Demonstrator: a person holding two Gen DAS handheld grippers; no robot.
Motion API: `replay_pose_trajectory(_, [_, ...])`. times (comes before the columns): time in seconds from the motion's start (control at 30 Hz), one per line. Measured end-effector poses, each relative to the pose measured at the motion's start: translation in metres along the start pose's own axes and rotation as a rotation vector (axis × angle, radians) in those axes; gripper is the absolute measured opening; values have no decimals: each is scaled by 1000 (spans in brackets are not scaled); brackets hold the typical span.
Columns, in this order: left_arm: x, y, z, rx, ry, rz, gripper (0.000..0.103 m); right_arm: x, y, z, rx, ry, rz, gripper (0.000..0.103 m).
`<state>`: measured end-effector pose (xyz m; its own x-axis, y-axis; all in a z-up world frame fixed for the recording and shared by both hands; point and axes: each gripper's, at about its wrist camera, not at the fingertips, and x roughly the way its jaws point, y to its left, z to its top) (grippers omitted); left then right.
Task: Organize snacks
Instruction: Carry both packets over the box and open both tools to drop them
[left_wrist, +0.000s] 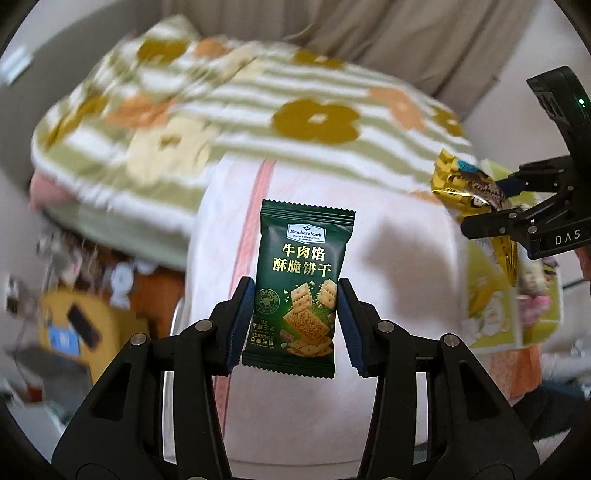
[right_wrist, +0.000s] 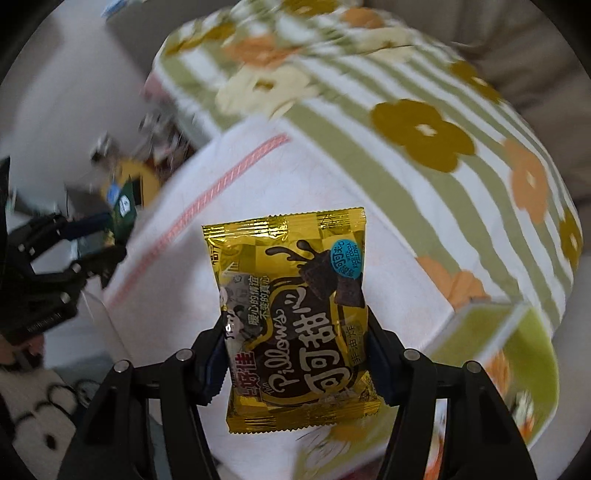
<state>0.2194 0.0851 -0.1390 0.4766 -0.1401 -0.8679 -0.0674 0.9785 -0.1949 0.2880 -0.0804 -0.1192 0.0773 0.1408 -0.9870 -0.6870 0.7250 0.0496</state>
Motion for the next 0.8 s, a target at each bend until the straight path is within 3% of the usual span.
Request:
replay_pose_trajectory(0.27, [-40,-75,58,208,-99,-148,41,-101,-52,-46,310,-165,-37,59])
replay_pose_trajectory(0.47, [-43,-155,81,308,-119,-239,41,-139,-100,-101,480,-231,-92,59])
replay_pose_trajectory(0.8, [2,-287,102,364,-71,-298,41,-155,-157,-187,514,-283,-231,59])
